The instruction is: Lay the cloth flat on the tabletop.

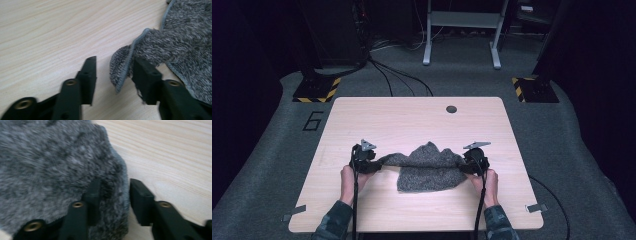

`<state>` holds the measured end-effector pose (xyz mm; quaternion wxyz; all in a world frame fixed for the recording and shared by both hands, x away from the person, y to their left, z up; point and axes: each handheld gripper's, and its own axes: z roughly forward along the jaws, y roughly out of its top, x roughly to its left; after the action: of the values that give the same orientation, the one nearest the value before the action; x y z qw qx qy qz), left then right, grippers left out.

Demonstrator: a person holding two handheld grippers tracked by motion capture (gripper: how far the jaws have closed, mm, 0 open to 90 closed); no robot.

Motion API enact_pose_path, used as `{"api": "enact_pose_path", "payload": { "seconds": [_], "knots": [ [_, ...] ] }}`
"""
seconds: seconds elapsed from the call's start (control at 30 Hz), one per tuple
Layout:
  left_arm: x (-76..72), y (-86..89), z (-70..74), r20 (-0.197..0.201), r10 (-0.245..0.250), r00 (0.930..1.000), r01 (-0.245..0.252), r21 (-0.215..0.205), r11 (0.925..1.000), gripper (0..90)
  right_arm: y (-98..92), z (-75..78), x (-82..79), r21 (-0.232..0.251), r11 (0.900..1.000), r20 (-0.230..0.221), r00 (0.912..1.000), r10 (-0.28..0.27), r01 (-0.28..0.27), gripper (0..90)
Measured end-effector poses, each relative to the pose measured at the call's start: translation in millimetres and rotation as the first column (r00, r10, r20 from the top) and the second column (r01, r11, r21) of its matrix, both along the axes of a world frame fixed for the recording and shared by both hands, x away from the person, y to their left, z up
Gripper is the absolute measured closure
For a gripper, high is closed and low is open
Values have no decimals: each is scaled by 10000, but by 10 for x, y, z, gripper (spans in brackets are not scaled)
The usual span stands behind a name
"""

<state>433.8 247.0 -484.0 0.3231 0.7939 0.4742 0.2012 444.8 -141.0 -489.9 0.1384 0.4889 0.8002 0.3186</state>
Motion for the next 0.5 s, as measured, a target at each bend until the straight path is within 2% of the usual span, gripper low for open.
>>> {"api": "enact_pose_path", "payload": {
  "seconds": [0.1,0.17,0.23,0.3,0.33,0.37,0.4,0.47,0.5],
  "knots": [
    [-38,-29,35,239,-35,9997,35,-24,10000,372,-36,131,-47,301,9995,455,9990,43,-57,445],
    [-66,-62,69,397,-4,9992,12,-183,9998,338,-35,234,-69,313,9995,878,9961,-1,-26,430],
    [-87,-118,92,558,-123,9984,143,-351,9993,321,17,321,-55,312,9989,1397,9897,310,-357,434],
    [-112,-224,86,505,-497,9975,523,-514,9973,323,91,316,17,74,9970,1555,9850,751,-771,471],
    [-116,-263,79,387,-785,9962,802,-452,9957,324,151,275,82,-115,9966,1339,9876,819,-811,502],
    [-126,-344,45,325,-1218,9920,1234,-552,9908,325,182,237,125,-237,9962,1152,9896,859,-837,515],
    [-133,-395,21,261,-1450,9891,1463,-594,9874,338,218,159,190,-405,9938,883,9903,1069,-1036,541],
    [-145,-513,-54,44,-2158,9764,2158,-422,9755,362,246,43,254,-559,9917,518,9916,1187,-1158,571],
    [-152,-570,-102,4,-2240,9746,2240,-291,9742,379,255,-10,268,-628,9918,350,9929,1138,-1115,602]
  ]
}}
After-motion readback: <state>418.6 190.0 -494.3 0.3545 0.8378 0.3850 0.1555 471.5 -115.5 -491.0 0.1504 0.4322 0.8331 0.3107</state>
